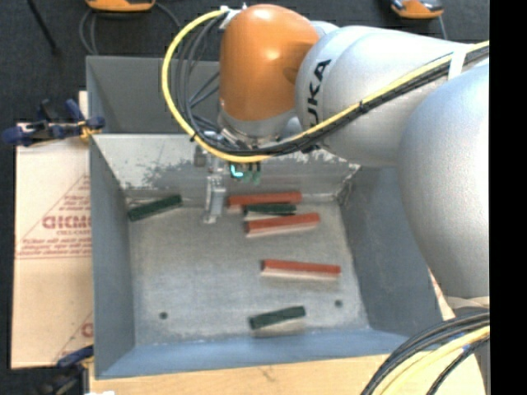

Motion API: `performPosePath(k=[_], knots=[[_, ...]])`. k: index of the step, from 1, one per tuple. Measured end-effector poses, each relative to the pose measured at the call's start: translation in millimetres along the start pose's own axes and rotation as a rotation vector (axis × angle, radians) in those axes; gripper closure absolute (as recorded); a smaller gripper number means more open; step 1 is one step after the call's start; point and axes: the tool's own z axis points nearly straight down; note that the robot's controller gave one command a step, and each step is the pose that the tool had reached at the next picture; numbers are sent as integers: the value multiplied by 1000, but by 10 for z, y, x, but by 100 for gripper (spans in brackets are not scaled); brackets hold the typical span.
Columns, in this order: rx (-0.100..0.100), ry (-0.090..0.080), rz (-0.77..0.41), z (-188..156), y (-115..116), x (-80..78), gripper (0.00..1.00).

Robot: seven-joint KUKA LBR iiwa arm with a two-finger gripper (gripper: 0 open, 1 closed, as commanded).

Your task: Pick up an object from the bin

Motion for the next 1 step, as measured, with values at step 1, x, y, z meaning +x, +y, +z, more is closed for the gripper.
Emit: performPosePath(k=[1], knots=[[6,-3,-84,426,-1248,534,0]])
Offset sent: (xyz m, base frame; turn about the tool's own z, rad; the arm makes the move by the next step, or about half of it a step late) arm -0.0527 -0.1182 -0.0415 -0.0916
